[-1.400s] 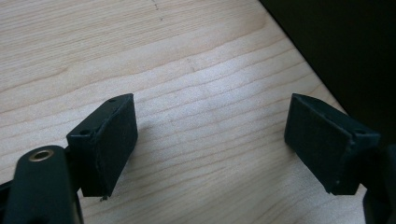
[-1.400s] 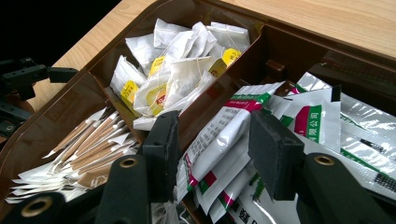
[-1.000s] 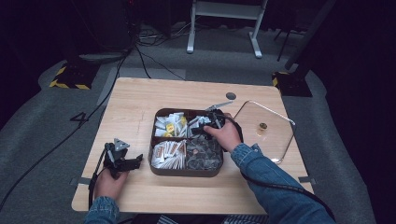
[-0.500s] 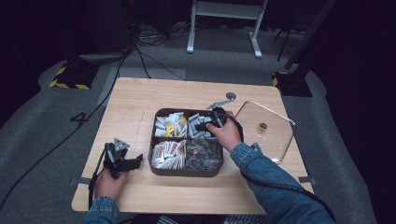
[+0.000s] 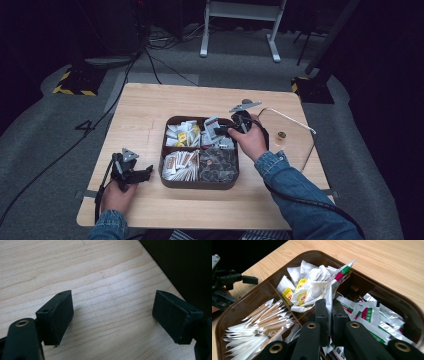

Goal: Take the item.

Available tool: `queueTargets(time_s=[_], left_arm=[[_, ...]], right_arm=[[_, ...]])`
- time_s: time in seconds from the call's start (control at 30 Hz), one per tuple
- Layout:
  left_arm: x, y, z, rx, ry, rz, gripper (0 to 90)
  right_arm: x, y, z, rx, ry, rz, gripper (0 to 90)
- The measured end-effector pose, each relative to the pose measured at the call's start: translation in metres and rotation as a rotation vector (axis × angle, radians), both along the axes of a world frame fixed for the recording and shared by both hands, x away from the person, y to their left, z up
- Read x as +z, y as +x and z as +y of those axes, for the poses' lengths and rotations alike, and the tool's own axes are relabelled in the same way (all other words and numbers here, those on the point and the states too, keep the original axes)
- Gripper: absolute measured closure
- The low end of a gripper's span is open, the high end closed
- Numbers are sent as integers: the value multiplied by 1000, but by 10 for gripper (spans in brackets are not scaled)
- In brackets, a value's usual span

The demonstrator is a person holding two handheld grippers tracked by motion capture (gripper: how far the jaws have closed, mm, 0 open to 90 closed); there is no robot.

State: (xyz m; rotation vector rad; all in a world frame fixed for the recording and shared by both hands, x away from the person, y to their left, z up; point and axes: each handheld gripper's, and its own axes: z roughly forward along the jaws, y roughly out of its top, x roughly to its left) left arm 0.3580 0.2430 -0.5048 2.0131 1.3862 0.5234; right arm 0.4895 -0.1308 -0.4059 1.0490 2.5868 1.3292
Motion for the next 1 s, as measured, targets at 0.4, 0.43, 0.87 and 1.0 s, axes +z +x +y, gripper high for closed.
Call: queueTargets(time_s=[0.4, 0.43, 0.87, 1.0], left_arm=[[0, 0, 0, 0, 0, 0, 178], [0, 0, 0, 0, -1, 0, 178], [0, 0, 0, -3, -1, -3, 178], [0, -1, 0, -8, -1, -2, 178]], right_arm=[[24, -13, -24, -12, 23, -29, 870], [26, -14, -26, -15, 25, -30, 871], [36, -24, -57, -42, 41, -31, 870], [38, -29, -68, -53, 43, -28, 870]])
